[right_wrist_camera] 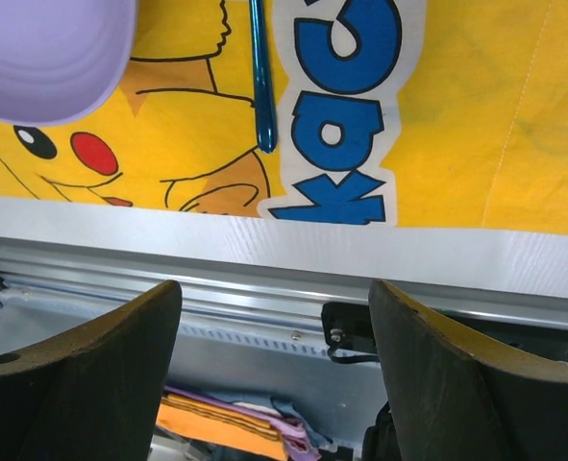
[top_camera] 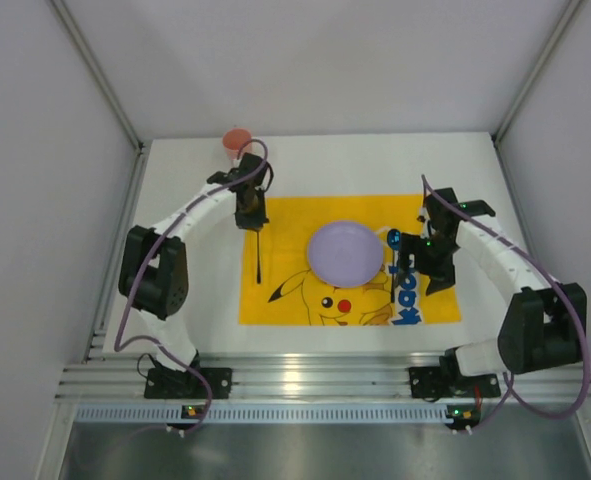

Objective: Set the dinner table for one person

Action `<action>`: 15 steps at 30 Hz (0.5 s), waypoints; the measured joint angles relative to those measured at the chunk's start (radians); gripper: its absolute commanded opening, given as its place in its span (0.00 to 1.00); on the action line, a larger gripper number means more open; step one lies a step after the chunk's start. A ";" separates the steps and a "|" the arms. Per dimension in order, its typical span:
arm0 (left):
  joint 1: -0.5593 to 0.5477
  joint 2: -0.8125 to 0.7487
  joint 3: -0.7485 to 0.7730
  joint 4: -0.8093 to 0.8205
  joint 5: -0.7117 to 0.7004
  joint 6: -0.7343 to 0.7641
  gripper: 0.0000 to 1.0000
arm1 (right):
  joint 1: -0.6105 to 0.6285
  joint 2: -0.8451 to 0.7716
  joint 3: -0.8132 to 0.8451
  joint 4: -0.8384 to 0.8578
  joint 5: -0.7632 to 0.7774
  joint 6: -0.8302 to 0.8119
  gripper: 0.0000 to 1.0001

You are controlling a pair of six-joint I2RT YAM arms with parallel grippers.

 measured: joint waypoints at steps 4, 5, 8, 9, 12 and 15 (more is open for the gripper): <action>-0.100 0.045 -0.008 0.002 0.011 -0.082 0.00 | 0.000 -0.040 0.000 -0.002 -0.005 0.000 0.80; -0.112 0.060 -0.008 0.003 0.011 -0.098 0.00 | 0.000 -0.050 0.000 -0.002 -0.005 0.000 0.80; -0.138 0.107 -0.008 0.007 0.008 -0.141 0.00 | 0.000 -0.080 0.000 -0.006 -0.005 0.000 0.80; -0.145 0.120 -0.008 0.007 0.006 -0.153 0.00 | 0.000 -0.090 -0.001 -0.006 -0.006 0.000 0.80; -0.161 0.143 -0.008 0.008 -0.002 -0.178 0.27 | 0.000 -0.113 -0.014 -0.007 -0.006 0.000 0.80; -0.172 0.144 -0.008 0.015 -0.013 -0.188 0.59 | 0.000 -0.126 -0.031 -0.012 -0.008 0.000 0.80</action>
